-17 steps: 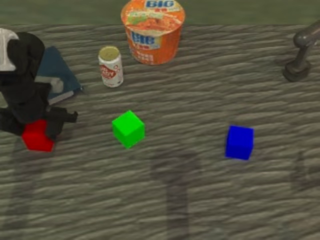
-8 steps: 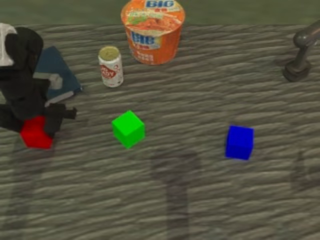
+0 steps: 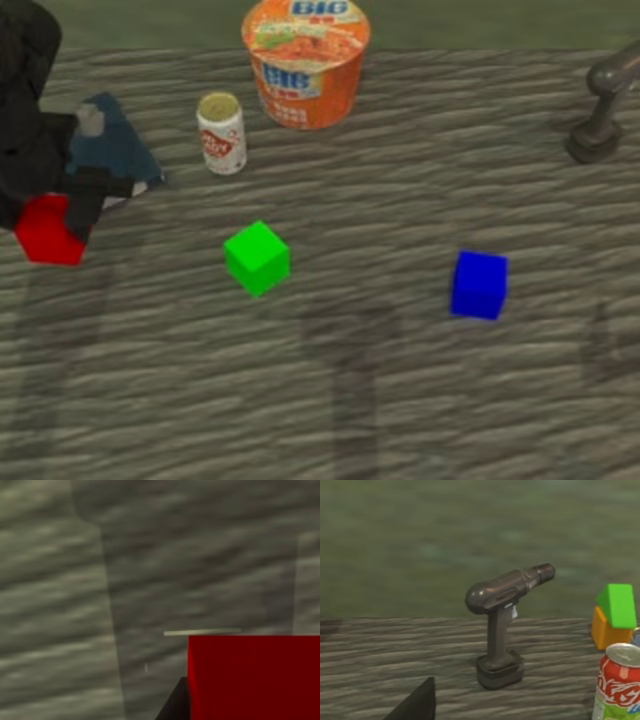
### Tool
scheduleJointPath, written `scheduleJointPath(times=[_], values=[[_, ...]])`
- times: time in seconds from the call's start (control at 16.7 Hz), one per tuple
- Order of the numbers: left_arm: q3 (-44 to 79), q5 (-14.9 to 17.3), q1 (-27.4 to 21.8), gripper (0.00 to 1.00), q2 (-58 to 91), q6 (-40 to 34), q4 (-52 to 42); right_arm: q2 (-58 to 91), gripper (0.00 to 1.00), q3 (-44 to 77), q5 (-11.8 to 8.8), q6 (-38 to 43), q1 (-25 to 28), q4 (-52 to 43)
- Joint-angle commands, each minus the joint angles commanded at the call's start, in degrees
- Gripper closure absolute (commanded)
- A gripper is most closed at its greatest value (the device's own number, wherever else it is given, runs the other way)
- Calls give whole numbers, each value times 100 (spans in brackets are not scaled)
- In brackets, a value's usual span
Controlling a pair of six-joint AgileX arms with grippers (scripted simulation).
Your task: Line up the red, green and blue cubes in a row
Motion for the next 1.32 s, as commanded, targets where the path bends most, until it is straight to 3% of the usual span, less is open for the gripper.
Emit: scheduleJointPath(times=[0.3,0.48,0.84,1.02,1.32], values=[[-60,-7,-242,100,-26,-197,2,0,0,0,0,0,0,0],[-246,-26,-877,100,-215,-932,-23,0,0,0,0,0,0,0],[-902,-73,-2725,100,-826,-3280,-76,0,0,0,0,0,0,0],[-1179,-101,-3475,100,-1136,-4111,-58,0,0,0,0,0,0,0],[-1296,-119,-3758,100,-1290,-4396,-31,0,0,0,0,0,0,0]])
